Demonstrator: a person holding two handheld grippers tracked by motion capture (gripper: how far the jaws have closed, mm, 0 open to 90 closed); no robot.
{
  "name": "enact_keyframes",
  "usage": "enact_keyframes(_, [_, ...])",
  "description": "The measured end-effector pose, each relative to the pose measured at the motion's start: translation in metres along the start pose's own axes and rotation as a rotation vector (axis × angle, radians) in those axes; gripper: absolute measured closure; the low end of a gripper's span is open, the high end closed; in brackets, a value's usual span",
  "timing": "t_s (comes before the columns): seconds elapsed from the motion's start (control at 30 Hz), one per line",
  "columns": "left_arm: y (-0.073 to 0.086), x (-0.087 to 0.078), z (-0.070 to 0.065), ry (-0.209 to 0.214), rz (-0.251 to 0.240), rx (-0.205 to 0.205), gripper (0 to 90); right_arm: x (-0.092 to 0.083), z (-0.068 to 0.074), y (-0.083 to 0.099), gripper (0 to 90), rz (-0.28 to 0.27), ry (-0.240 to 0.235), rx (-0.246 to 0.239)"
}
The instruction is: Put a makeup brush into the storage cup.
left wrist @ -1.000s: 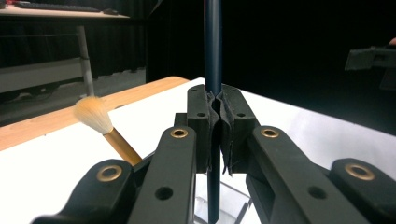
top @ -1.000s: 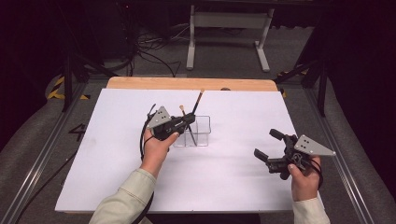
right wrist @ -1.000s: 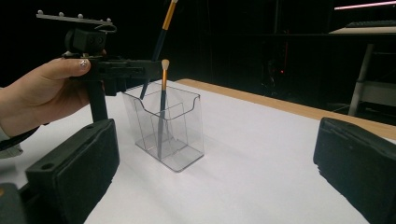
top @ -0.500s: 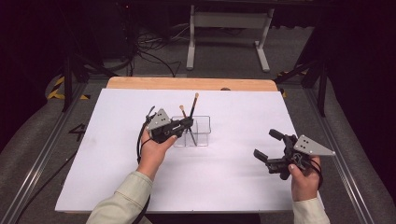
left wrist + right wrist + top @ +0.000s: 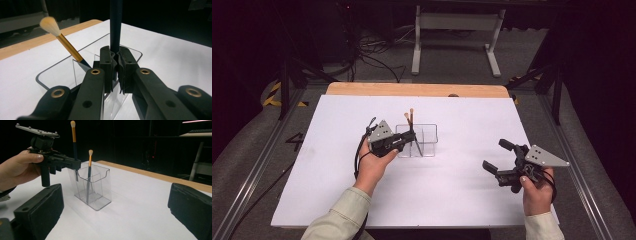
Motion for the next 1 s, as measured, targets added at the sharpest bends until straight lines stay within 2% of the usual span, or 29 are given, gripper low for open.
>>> enact_keyframes(0.5, [-0.001, -0.001, 0.0, 0.007, 0.008, -0.009, 80.6, 0.001, 0.0, 0.001, 0.8, 0.008, -0.007, 0.003])
enact_keyframes(0.67, [-0.001, -0.003, 0.0, 0.016, 0.012, -0.014, 75.6, 0.0, 0.0, 0.001, 0.8, 0.007, -0.007, 0.004])
enact_keyframes(0.8, [-0.003, -0.004, -0.002, 0.03, 0.004, -0.026, 57.2, 0.001, -0.001, 0.002, 0.8, 0.008, -0.009, 0.007])
enact_keyframes(0.9, [-0.007, -0.007, -0.003, 0.025, -0.005, -0.043, 43.9, 0.001, -0.001, 0.002, 0.8, 0.012, -0.009, 0.01])
enact_keyframes(1.0, [-0.011, -0.013, -0.006, 0.033, -0.009, -0.038, 34.4, 0.003, -0.001, 0.003, 0.8, 0.015, -0.01, 0.01])
Point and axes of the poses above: each handheld gripper's, and its own axes: x roughly forward along the jaws, y roughly out of its underside, z roughly to its left, the point moved 3 cm from there along x, roughly forward along the jaws, and after that the axes turned 4 degrees about y, right-handed, at the moved point
